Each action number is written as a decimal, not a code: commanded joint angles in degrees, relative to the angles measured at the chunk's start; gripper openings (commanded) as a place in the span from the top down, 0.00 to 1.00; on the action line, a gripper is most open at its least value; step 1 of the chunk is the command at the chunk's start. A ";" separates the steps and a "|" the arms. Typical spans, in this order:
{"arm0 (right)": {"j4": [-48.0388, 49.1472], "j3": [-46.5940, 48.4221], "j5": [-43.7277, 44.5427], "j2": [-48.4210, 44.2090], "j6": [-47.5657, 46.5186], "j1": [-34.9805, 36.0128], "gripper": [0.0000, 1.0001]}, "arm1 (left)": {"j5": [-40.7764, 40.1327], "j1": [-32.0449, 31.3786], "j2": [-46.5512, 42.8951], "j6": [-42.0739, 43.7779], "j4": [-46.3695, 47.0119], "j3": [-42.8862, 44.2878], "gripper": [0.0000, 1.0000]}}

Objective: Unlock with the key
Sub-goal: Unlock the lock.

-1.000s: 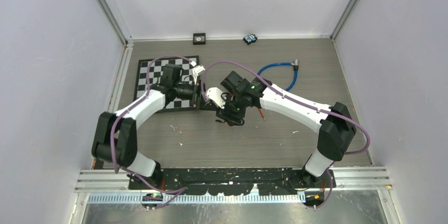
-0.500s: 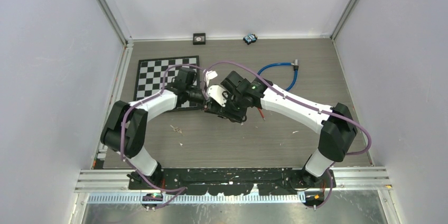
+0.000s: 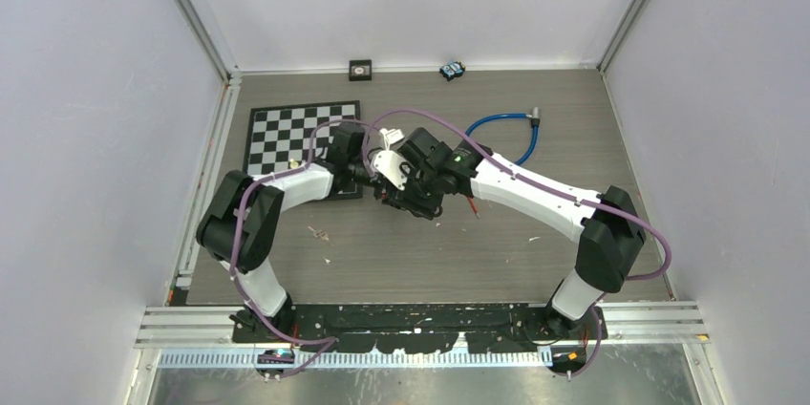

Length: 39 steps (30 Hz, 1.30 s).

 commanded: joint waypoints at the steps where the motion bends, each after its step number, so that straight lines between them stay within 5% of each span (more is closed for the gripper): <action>1: 3.31 2.70 2.53 -0.96 1.61 0.22 1.00 | 1.49 -1.55 1.61 -2.58 3.95 0.59 0.43; 7: 4.03 2.05 4.03 -1.10 1.63 0.22 0.99 | 2.52 -1.75 2.97 -4.32 6.73 0.41 0.70; 11: 4.55 0.15 4.53 -2.46 0.85 0.09 0.86 | 3.58 -1.67 2.36 -3.93 7.70 0.86 0.89; 20: 0.61 -4.52 -3.39 -7.41 -0.18 -5.73 0.27 | 3.46 -0.79 -0.33 1.85 4.37 2.30 1.00; 31: 5.02 -10.39 -0.42 -11.19 -2.33 -3.45 0.20 | 4.15 -0.79 2.27 -3.96 9.29 1.92 1.00; 39: 14.50 -14.59 18.67 -10.21 -4.31 2.18 0.24 | 5.93 -0.79 5.12 -12.94 18.60 1.22 1.00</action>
